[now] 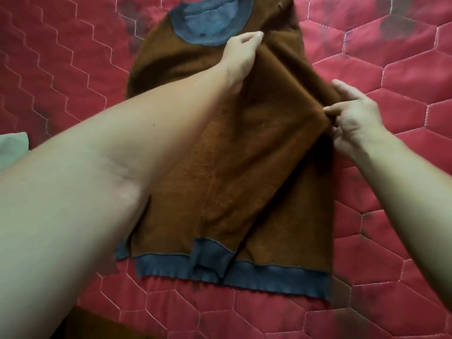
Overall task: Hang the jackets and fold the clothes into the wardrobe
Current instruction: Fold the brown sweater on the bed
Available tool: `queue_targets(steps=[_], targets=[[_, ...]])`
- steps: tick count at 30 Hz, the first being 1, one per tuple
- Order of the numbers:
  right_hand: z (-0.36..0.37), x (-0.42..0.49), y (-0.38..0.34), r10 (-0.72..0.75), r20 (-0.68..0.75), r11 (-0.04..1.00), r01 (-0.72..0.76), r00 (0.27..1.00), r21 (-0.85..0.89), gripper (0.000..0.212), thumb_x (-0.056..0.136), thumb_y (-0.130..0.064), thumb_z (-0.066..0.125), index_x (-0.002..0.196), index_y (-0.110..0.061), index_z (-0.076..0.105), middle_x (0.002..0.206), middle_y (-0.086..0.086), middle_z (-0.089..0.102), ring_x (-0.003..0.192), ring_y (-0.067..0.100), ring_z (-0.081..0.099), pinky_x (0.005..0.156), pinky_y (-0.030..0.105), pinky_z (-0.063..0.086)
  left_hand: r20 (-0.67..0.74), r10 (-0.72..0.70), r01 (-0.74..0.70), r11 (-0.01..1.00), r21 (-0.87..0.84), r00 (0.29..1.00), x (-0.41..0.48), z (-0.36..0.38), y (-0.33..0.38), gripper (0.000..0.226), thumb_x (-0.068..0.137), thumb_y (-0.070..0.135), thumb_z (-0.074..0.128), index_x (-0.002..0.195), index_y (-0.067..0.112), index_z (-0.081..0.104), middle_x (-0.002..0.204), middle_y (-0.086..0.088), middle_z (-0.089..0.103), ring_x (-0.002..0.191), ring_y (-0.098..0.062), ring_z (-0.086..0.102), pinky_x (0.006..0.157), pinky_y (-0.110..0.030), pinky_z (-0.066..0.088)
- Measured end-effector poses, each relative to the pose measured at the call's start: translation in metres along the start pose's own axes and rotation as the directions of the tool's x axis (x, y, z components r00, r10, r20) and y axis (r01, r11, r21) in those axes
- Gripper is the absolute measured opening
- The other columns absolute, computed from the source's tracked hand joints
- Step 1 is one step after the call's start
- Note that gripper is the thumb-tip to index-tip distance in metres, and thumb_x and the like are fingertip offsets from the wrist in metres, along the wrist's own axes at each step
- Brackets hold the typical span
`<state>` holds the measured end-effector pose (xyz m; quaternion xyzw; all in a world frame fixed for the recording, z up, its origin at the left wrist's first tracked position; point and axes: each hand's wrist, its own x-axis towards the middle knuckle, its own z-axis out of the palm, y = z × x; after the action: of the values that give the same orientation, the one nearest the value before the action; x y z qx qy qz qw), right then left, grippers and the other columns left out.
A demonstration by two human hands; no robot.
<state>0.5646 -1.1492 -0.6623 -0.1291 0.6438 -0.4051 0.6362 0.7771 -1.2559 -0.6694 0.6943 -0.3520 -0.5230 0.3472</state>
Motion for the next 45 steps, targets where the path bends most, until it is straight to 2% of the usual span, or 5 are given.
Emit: queue_targets(steps=[12, 21, 29, 40, 45], targets=[[-0.018, -0.091, 0.093, 0.329, 0.206, 0.944, -0.322, 0.922, -0.068, 0.03, 0.095, -0.012, 0.066, 0.119, -0.022, 0.052, 0.125, 0.008, 0.069, 0.099, 0.024, 0.07, 0.077, 0.041, 0.06, 0.267, -0.307, 0.315, 0.949, 0.015, 0.913, -0.111, -0.064, -0.072, 0.028, 0.091, 0.016, 0.072, 0.117, 0.019, 0.063, 0.104, -0.001, 0.072, 0.092, -0.015, 0.069, 0.068, -0.027, 0.055], [-0.013, -0.171, 0.18, 0.563, 0.358, 0.824, -0.476, 0.745, -0.306, 0.016, 0.096, -0.011, 0.066, 0.112, -0.015, 0.065, 0.112, 0.002, 0.076, 0.107, 0.021, 0.072, 0.1, 0.043, 0.055, 0.384, -0.609, 0.613, 0.78, 0.126, 0.695, -0.239, -0.118, -0.145, 0.039, 0.094, 0.011, 0.067, 0.131, 0.006, 0.06, 0.126, -0.018, 0.069, 0.116, -0.032, 0.067, 0.1, -0.045, 0.054], [-0.032, -0.211, 0.219, 0.25, 0.145, 0.846, -0.144, 0.957, -0.513, 0.012, 0.091, -0.02, 0.066, 0.084, -0.012, 0.06, 0.079, 0.005, 0.068, 0.077, 0.021, 0.066, 0.069, 0.026, 0.053, 0.386, -0.574, 0.632, 0.775, -0.03, 0.722, -0.284, -0.095, -0.168, 0.041, 0.097, 0.013, 0.064, 0.135, 0.002, 0.055, 0.128, -0.019, 0.067, 0.121, -0.033, 0.065, 0.105, -0.048, 0.051], [-0.024, -0.218, 0.186, -0.419, 0.379, 0.018, 0.424, 0.825, -0.905, 0.052, 0.087, -0.029, 0.07, 0.134, -0.014, 0.053, 0.126, 0.014, 0.053, 0.121, 0.036, 0.05, 0.096, 0.051, 0.048, 0.0, -0.076, 0.07, 0.919, 0.387, 0.997, -0.306, -0.113, -0.181, 0.024, 0.094, 0.031, 0.068, 0.118, 0.029, 0.064, 0.097, 0.007, 0.069, 0.089, -0.01, 0.066, 0.087, -0.037, 0.057], [0.001, -0.195, 0.179, -0.118, 0.62, -0.417, 0.528, 0.776, -0.74, 0.052, 0.087, -0.03, 0.067, 0.136, -0.016, 0.057, 0.153, 0.021, 0.042, 0.148, 0.042, 0.028, 0.119, 0.062, 0.025, -0.21, 0.3, -0.038, 0.649, 0.759, 0.931, -0.303, -0.19, -0.196, 0.035, 0.089, 0.023, 0.065, 0.124, 0.027, 0.062, 0.121, 0.002, 0.056, 0.118, -0.021, 0.05, 0.101, -0.045, 0.04]])
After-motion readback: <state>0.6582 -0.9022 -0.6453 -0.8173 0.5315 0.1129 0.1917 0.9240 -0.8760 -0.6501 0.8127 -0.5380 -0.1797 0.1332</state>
